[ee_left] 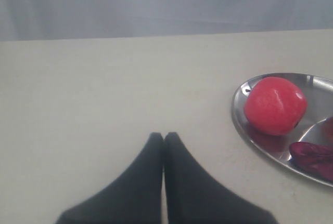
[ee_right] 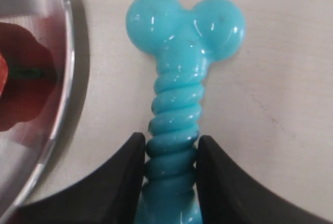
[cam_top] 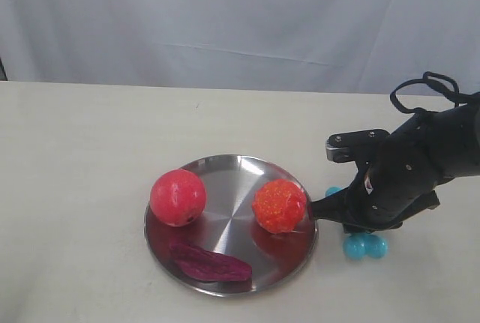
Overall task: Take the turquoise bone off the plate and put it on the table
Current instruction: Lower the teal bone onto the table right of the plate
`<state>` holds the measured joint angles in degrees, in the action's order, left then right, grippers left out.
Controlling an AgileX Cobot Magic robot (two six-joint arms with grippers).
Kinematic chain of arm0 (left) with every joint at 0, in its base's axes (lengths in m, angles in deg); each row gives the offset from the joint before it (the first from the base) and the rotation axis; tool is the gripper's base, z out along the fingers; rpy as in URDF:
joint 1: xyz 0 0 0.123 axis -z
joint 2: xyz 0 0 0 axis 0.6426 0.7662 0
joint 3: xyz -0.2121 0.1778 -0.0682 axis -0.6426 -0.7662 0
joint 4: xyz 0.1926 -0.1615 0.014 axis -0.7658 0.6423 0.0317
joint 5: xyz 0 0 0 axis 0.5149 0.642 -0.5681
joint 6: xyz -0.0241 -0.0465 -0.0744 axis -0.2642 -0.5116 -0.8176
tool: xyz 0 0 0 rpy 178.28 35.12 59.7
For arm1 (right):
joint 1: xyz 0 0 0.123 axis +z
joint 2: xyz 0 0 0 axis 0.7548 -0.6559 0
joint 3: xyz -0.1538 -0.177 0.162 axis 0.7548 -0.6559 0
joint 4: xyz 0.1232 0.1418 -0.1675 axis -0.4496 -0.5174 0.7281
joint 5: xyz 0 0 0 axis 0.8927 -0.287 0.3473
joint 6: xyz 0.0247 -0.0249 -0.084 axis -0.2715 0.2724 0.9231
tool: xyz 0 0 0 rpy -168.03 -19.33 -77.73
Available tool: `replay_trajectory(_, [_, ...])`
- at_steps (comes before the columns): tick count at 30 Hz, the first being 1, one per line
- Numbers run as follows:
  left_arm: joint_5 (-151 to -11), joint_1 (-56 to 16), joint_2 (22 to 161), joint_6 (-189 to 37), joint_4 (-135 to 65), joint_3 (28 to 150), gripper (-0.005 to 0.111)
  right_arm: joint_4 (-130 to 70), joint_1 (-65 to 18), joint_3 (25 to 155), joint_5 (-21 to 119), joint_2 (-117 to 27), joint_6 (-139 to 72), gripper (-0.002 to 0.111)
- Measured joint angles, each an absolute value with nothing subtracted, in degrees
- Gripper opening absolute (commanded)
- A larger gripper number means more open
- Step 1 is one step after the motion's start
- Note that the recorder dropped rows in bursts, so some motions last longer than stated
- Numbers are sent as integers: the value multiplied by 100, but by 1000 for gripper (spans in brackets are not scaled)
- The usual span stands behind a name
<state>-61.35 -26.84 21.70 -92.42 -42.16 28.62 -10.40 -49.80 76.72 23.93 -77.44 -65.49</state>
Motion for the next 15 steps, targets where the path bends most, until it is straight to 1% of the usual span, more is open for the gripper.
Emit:
replay_trajectory(8, [-6135, -2684, 2170, -9242, -4216, 2862, 0, -1040, -4980, 7672, 2393, -7744, -6549, 32])
replay_trajectory(9, [-6135, -2684, 2170, -9242, -4216, 2862, 0, -1040, -4980, 7672, 2393, -7744, -6549, 33])
replay_trajectory(12, [-6135, -2684, 2170, -9242, -4216, 2862, 0, -1040, -4980, 7672, 2403, -7744, -6549, 50])
replay_trajectory(14, [-6135, -2684, 2170, -9242, -4216, 2862, 0, -1040, -4980, 7672, 2414, -7744, -6549, 56])
replay_trajectory(15, [-6135, -2684, 2170, -9242, -4216, 2862, 0, -1040, -4980, 7672, 2414, -7744, -6549, 56])
